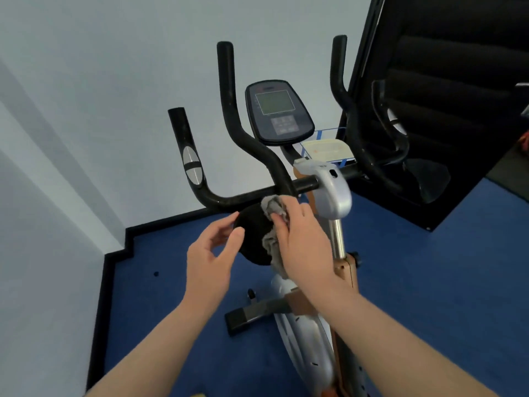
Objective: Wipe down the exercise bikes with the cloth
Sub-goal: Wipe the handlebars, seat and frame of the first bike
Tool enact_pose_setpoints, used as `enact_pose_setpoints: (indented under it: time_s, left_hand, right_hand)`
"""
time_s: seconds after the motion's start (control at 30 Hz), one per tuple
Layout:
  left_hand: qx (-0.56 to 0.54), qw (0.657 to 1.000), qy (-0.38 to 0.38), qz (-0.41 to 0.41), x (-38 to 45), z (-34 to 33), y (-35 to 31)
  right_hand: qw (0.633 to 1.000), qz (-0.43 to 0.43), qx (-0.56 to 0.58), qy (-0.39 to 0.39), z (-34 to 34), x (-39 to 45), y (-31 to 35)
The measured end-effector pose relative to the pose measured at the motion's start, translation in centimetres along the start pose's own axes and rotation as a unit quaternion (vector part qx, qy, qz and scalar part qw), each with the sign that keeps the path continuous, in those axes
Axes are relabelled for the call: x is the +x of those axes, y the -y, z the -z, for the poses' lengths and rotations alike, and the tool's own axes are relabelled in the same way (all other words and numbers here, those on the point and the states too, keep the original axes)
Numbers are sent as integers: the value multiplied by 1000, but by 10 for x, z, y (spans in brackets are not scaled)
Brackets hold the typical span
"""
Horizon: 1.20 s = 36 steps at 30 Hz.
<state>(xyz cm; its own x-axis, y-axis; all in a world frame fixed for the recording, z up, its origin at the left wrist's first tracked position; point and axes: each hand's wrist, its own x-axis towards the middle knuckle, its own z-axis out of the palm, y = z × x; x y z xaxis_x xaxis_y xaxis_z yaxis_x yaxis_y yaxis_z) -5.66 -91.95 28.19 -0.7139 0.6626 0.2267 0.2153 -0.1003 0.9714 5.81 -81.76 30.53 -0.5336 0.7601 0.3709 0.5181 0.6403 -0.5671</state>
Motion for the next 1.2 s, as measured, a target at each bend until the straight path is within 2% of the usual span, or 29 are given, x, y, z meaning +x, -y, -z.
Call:
enact_pose_setpoints:
  time_s: [0.1,0.17,0.23,0.27,0.4,0.5,0.67,0.8,0.97,1.1,1.2]
  left_hand:
    - [-55,997,39,37,2,6,-3]
    - [-93,993,41,60,1,5,-4]
    - [-102,991,36,74,-2,3,-3]
    - [-102,991,36,78,-3,5,-2]
    - [-99,989,66,84,-5,11,-2]
    - [-102,990,73,71,-10,11,-3]
    - [-110,991,44,59,-17,4,-8]
    - [-85,994,54,53,-20,8,-12]
    - [-68,991,80,78,-18,17,-17]
    - [-52,993,76,74,-21,17,-18]
    - [-46,996,59,57,-20,17,-19]
  right_hand:
    - [981,63,-175,47,-2,36,1]
    - [968,93,-216,85,-5,57,12]
    - [966,112,-220,71,-9,59,16]
    - [970,129,-204,42,-9,54,15]
    - [986,165,-6,-37,-1,9,-8]
    - [976,205,-36,-70,-1,0,-10]
    - [986,152,-49,-41,2,18,22]
    - [992,80,53,-87,-9,-38,26]
    - [993,2,109,-51,-13,0,35]
    - [985,8,151,-81,-21,-26,41]
    - [984,34,162,-60,-18,-31,33]
